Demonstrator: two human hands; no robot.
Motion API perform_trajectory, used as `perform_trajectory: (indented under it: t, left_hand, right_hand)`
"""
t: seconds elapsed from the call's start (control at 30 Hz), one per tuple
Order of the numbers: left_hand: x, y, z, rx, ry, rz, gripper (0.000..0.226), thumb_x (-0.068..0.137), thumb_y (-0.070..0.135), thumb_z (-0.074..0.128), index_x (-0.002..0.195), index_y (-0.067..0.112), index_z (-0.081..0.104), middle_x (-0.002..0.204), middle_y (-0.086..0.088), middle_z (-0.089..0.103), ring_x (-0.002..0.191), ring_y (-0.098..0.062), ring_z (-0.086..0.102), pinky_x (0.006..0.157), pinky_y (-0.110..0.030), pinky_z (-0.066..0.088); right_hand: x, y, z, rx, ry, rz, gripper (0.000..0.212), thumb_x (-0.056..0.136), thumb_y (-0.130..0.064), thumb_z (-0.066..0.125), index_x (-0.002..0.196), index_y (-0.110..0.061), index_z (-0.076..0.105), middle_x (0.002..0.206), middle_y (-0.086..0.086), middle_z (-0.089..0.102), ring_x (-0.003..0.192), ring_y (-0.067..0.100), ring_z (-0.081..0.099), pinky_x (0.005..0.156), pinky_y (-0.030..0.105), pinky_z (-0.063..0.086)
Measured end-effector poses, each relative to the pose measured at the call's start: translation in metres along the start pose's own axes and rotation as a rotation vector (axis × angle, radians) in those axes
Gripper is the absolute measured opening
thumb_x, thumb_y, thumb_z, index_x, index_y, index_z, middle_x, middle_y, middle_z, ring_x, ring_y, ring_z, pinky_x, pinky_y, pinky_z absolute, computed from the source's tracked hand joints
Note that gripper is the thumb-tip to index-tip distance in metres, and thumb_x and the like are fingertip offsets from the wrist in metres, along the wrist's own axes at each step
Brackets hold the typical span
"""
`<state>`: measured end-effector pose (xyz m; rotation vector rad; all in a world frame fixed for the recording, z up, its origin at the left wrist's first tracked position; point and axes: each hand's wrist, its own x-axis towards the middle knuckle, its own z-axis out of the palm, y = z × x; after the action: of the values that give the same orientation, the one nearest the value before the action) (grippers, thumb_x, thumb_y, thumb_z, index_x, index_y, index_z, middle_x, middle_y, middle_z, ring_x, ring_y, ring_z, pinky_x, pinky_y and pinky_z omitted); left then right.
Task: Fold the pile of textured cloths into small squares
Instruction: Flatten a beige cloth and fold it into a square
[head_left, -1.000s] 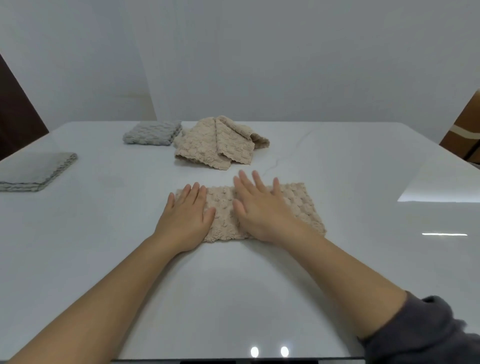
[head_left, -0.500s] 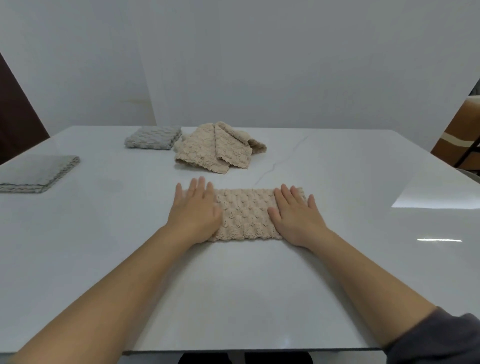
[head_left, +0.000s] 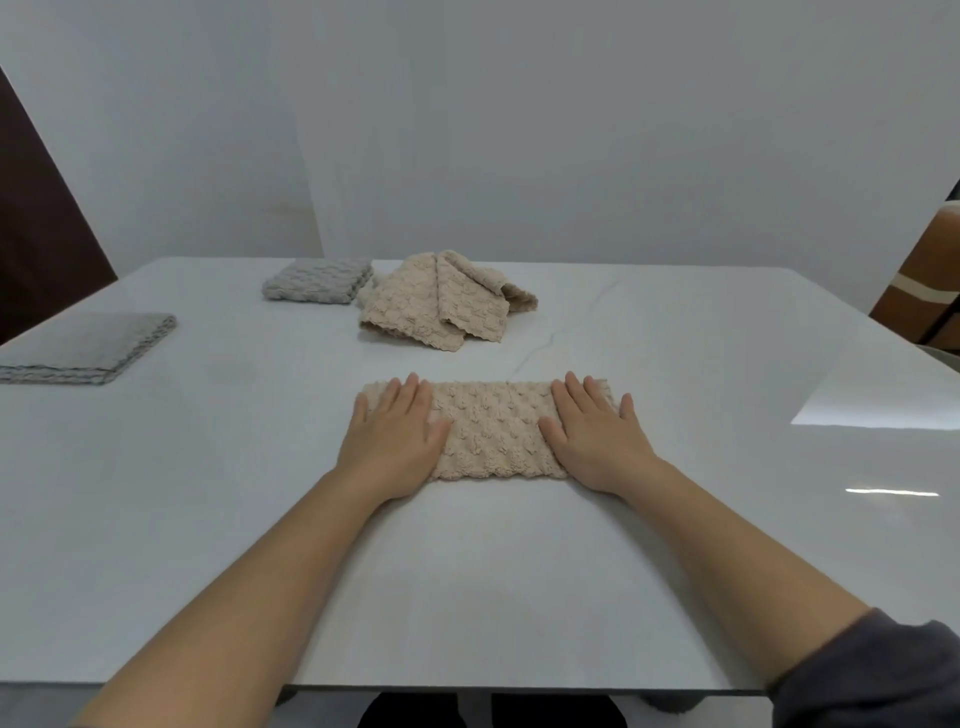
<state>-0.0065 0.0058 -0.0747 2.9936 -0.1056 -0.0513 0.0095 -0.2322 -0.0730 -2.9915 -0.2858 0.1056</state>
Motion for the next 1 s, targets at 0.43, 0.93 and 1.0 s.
perform_trajectory:
  t: [0.43,0.93,1.0]
  left_hand:
    - [0.028,-0.035,-0.032,-0.042,0.119,-0.151,0.029,0.1,0.03,0.034,0.117,0.017,0.054,0.124,-0.008,0.05,0.116,-0.026,0.044,0.093,-0.043,0.034]
    - [0.019,-0.024,-0.011,-0.322,0.407,-0.338,0.028,0.092,0.039,0.049,0.078,0.016,0.048,0.08,-0.005,0.06,0.077,-0.028,0.055,0.06,-0.033,0.037]
    - [0.016,-0.023,-0.006,-0.328,0.456,-0.313,0.027,0.092,0.037,0.049,0.076,0.016,0.047,0.073,-0.003,0.058,0.071,-0.027,0.054,0.056,-0.032,0.034]
  right_hand:
    - [0.006,-0.044,-0.016,0.028,0.014,-0.144,0.062,0.104,-0.043,0.017,0.156,-0.016,-0.001,0.164,0.001,-0.008,0.15,0.021,-0.011,0.117,0.057,-0.01]
    - [0.011,-0.055,0.004,0.006,0.013,-0.139,0.062,0.102,-0.049,0.013,0.157,-0.021,0.002,0.164,-0.001,-0.004,0.15,0.021,-0.007,0.118,0.057,-0.007]
    - [0.011,-0.054,0.004,0.016,0.014,-0.142,0.062,0.102,-0.049,0.014,0.157,-0.021,0.003,0.164,-0.002,-0.004,0.15,0.021,-0.007,0.118,0.056,-0.008]
